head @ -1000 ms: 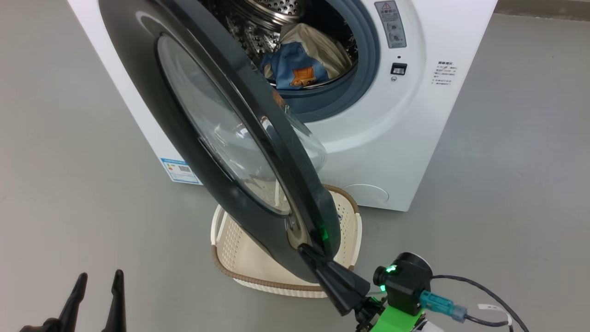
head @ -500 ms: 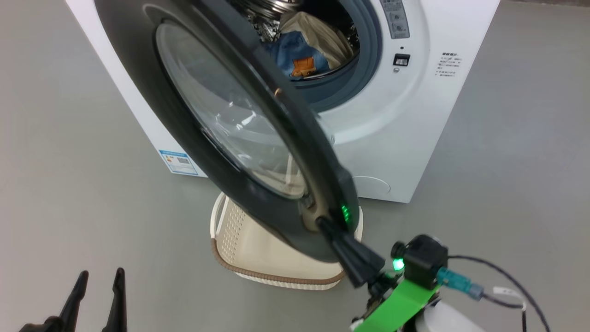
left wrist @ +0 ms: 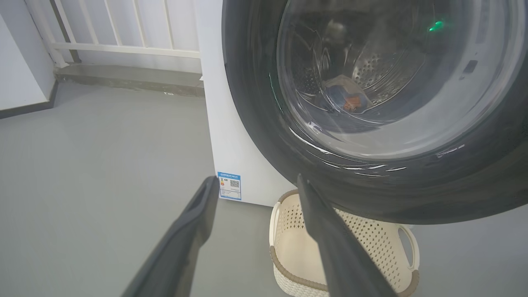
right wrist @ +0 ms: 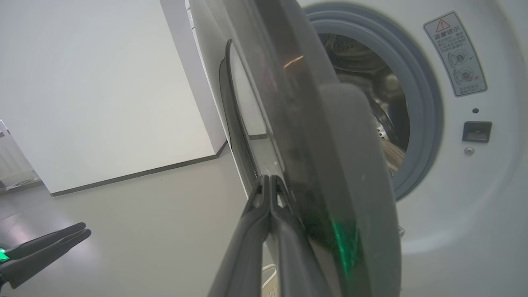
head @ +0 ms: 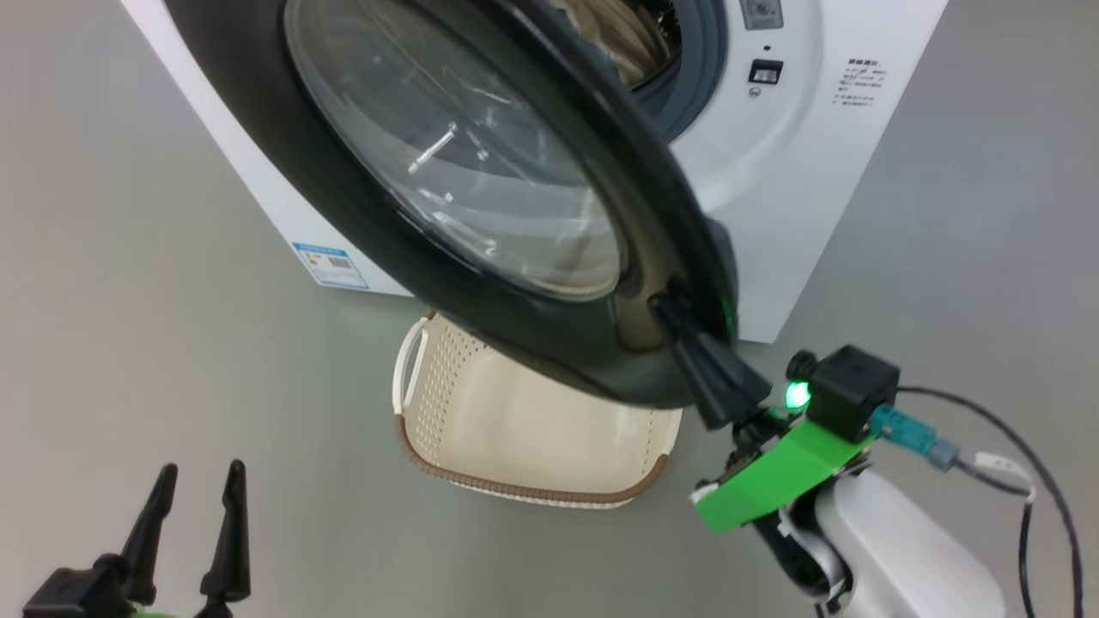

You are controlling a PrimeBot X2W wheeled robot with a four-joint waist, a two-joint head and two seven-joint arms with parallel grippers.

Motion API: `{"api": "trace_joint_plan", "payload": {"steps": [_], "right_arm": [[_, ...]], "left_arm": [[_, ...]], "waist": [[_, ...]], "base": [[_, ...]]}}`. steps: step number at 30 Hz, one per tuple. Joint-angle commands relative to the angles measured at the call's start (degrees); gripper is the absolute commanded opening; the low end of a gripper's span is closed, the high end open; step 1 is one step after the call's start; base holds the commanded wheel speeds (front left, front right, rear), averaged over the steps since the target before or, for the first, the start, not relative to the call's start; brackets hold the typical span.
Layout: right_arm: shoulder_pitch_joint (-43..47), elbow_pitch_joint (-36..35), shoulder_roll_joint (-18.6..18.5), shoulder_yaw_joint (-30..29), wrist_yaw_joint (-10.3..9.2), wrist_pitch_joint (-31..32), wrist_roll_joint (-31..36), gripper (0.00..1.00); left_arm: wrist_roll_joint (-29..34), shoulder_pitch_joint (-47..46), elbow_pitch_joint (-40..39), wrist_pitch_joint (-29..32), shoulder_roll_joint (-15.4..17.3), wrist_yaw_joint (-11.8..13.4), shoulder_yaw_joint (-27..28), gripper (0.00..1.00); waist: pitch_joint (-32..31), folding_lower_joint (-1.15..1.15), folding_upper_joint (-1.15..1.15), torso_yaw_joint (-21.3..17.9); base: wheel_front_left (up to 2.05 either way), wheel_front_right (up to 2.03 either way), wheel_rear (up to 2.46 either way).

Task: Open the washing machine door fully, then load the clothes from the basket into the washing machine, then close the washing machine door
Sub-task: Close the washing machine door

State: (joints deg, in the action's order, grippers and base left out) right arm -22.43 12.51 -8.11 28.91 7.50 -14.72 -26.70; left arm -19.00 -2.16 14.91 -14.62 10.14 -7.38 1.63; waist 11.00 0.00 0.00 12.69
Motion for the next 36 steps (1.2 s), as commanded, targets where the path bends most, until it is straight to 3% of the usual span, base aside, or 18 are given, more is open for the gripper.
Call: {"api": "trace_joint_plan", "payload": {"steps": [1,14,36], "right_arm": [[-2.28,-0.78,-0.06,-0.59,-0.01,-0.28,0.52,0.0],[-8.55,1.91,-1.73,-8.1,-0.01,-0.28,1.52,0.0],[-20.11,5.87,-5.99,-15.6,-0.01,-0.28,1.55,0.0]], "left_arm": [[0.39,-2.38,-1.81,-0.38,1.01,-0.11,1.84,1.0],[0.62,-6.15,-2.96,-0.38,-0.73,-0.11,0.65,1.0],[0.16,-11.67,-3.52,-0.38,-3.06,-0.11,-3.56,1.0]], "waist": [[1.12,0.0,0.0,0.5],[6.29,0.0,0.0,2.48],[13.57,0.0,0.0,7.1]], "base": [[0.0,0.0,0.0],[0.0,0.0,0.0],[0.0,0.0,0.0]]}}
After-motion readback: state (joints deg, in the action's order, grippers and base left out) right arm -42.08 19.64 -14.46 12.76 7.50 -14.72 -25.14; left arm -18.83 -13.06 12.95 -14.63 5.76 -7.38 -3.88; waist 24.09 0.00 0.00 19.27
